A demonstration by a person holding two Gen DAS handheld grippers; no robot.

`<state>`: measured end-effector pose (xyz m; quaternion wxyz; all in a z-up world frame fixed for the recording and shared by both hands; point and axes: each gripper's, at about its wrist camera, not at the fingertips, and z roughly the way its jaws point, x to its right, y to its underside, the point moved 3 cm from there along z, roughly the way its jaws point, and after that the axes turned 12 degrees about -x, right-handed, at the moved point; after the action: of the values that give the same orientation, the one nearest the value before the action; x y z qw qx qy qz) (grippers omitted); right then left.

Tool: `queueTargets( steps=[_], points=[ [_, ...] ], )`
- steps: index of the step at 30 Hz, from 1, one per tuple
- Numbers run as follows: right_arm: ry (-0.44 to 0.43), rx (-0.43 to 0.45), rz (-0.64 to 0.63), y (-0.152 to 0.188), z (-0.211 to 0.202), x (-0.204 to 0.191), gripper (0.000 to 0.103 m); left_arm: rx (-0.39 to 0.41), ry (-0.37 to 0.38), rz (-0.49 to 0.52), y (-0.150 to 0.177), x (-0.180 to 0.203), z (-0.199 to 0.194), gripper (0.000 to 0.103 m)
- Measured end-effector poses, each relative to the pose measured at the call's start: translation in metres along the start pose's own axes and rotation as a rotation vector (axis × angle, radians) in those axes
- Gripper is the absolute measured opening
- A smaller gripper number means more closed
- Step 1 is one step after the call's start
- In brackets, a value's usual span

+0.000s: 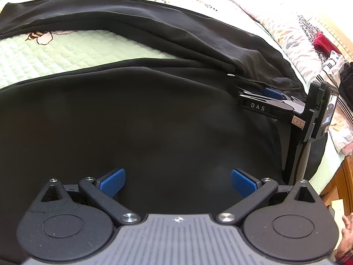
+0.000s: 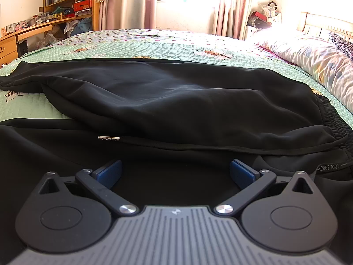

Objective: Fold clothes

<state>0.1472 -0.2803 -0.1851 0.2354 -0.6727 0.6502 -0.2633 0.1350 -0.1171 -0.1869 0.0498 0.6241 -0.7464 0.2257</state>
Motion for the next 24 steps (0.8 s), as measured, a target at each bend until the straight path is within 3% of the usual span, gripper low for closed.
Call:
queueTargets(
  steps=[24],
  points=[
    [0.026,0.002,-0.005,-0.001,0.001,-0.002,0.103,0.005,0.023,0.022,0.005,-0.012,-0.005,0.102]
  ],
)
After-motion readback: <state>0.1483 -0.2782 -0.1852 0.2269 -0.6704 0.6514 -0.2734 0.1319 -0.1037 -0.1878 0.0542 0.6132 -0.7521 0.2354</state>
